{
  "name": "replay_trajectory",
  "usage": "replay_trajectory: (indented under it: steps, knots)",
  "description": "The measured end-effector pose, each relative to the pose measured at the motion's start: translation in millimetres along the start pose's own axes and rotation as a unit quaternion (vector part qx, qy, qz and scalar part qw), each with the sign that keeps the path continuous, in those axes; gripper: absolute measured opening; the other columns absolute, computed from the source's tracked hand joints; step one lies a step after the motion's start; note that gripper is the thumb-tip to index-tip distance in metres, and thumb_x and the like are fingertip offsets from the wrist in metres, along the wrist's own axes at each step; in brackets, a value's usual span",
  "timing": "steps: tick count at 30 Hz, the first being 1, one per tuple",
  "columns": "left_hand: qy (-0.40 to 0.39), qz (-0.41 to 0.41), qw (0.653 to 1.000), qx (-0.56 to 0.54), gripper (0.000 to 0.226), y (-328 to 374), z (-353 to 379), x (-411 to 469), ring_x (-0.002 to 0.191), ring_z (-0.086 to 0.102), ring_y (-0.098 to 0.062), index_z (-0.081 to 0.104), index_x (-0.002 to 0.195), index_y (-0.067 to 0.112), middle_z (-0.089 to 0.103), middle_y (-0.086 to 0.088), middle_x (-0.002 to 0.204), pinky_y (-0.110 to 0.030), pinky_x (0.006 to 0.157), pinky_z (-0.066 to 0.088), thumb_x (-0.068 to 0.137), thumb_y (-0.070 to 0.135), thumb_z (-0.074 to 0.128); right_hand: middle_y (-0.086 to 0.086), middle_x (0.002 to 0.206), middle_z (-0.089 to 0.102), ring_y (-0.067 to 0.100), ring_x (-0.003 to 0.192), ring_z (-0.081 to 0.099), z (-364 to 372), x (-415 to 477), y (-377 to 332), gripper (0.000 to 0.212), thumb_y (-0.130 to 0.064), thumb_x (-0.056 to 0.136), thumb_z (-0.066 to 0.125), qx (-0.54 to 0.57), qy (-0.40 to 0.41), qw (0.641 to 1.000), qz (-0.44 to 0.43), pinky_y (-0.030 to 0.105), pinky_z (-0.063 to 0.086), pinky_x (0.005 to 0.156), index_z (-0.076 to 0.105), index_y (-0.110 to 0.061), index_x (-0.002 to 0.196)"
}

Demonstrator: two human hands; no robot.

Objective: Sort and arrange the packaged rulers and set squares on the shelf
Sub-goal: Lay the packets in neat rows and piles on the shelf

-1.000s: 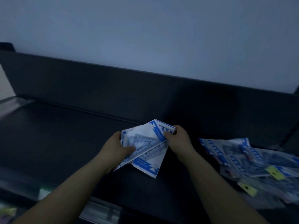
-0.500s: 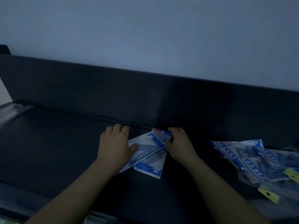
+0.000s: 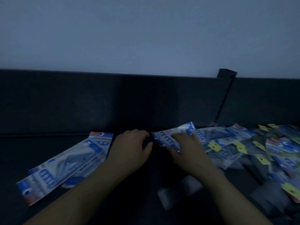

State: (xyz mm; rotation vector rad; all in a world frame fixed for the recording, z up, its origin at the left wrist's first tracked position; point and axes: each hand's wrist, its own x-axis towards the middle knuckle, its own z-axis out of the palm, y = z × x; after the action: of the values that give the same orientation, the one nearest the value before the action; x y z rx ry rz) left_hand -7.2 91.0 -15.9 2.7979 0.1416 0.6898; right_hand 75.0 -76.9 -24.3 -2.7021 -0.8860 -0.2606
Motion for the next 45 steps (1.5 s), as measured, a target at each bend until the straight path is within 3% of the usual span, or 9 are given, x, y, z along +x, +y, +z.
replay_trajectory:
  steps: [7,12,16,20,23,27,31,39,45]
  knots:
    - [-0.079,0.005,0.995,-0.064,0.032,77.3,53.3,47.4,0.101,0.058,-0.017,0.060,0.115,0.020,0.062,0.001,0.111,-0.032,0.083,0.048,0.091,0.040,0.053,0.001,0.139,0.051,0.018,0.126,0.046,-42.6,-17.6,105.8,0.040,-0.031,0.098,0.046,-0.002,-0.033,0.994,0.101,0.037,0.014,0.118,0.047,-0.019,0.136]
    - [-0.151,-0.002,0.987,-0.055,0.028,128.1,80.2,76.0,0.085,0.058,-0.018,0.058,0.093,0.017,0.058,0.001,0.092,-0.027,0.064,0.040,0.087,0.044,0.058,0.007,0.128,0.058,0.024,0.117,0.050,-62.1,-26.6,176.9,0.031,-0.024,0.097,0.048,-0.020,-0.063,0.987,0.150,0.037,0.020,0.116,0.056,-0.014,0.125]
    - [-0.264,0.027,0.963,0.040,0.046,156.8,85.5,70.0,0.082,0.047,-0.013,0.044,0.099,0.026,0.051,0.004,0.098,-0.029,0.066,0.039,0.078,0.064,0.060,0.006,0.109,0.063,0.027,0.107,0.053,-63.8,-36.8,213.9,0.020,-0.025,0.093,0.054,-0.019,-0.111,0.986,0.122,0.031,0.032,0.098,0.064,-0.013,0.107]
    - [-0.281,0.012,0.955,0.098,0.057,159.7,77.4,48.3,0.087,0.047,-0.013,0.039,0.100,0.029,0.048,0.005,0.104,-0.027,0.070,0.040,0.069,0.071,0.062,0.001,0.101,0.062,0.022,0.097,0.056,-51.6,-43.3,231.5,0.013,-0.020,0.089,0.058,0.008,-0.109,0.992,0.065,0.027,0.037,0.071,0.064,-0.015,0.098]
    - [-0.324,-0.012,0.938,0.125,0.051,147.3,69.5,29.3,0.084,0.044,-0.009,0.039,0.095,0.029,0.044,0.006,0.098,-0.021,0.067,0.039,0.070,0.062,0.068,-0.002,0.120,0.058,0.019,0.112,0.053,-51.7,-46.7,232.6,0.026,-0.023,0.091,0.057,0.010,-0.096,0.995,0.036,0.028,0.041,0.088,0.063,-0.021,0.117]
    - [-0.323,-0.031,0.941,0.098,0.027,139.5,66.5,16.1,0.078,0.047,-0.006,0.044,0.086,0.025,0.047,0.009,0.089,-0.016,0.055,0.034,0.081,0.042,0.064,-0.006,0.146,0.041,0.015,0.134,0.035,-59.2,-56.3,234.6,0.038,-0.028,0.096,0.052,0.019,-0.120,0.992,0.039,0.029,0.023,0.111,0.051,-0.027,0.134]
    - [-0.344,-0.032,0.934,0.090,0.030,142.9,67.9,17.5,0.079,0.055,-0.008,0.062,0.095,0.019,0.063,0.004,0.094,-0.019,0.057,0.040,0.075,0.040,0.071,-0.009,0.149,0.037,0.010,0.137,0.031,-67.3,-73.0,239.1,0.037,-0.026,0.096,0.052,0.049,-0.126,0.990,0.047,0.032,0.018,0.117,0.050,-0.029,0.133]
    - [-0.369,0.027,0.929,0.015,0.024,165.9,72.9,16.1,0.070,0.047,0.003,0.048,0.073,0.033,0.051,0.016,0.078,-0.019,0.061,0.038,0.076,0.042,0.070,-0.009,0.145,0.043,0.009,0.130,0.040,-77.9,-106.3,257.2,0.038,-0.022,0.096,0.054,0.082,-0.124,0.987,0.062,0.027,0.020,0.115,0.052,-0.025,0.133]
    - [-0.244,0.025,0.966,-0.085,0.010,181.7,85.4,46.4,0.087,0.056,-0.002,0.054,0.088,0.033,0.059,0.014,0.094,-0.020,0.071,0.046,0.086,0.035,0.064,-0.015,0.150,0.031,0.008,0.138,0.028,-79.8,-115.5,269.8,0.043,-0.026,0.092,0.060,0.092,-0.155,0.983,0.035,0.031,0.027,0.113,0.051,-0.030,0.134]
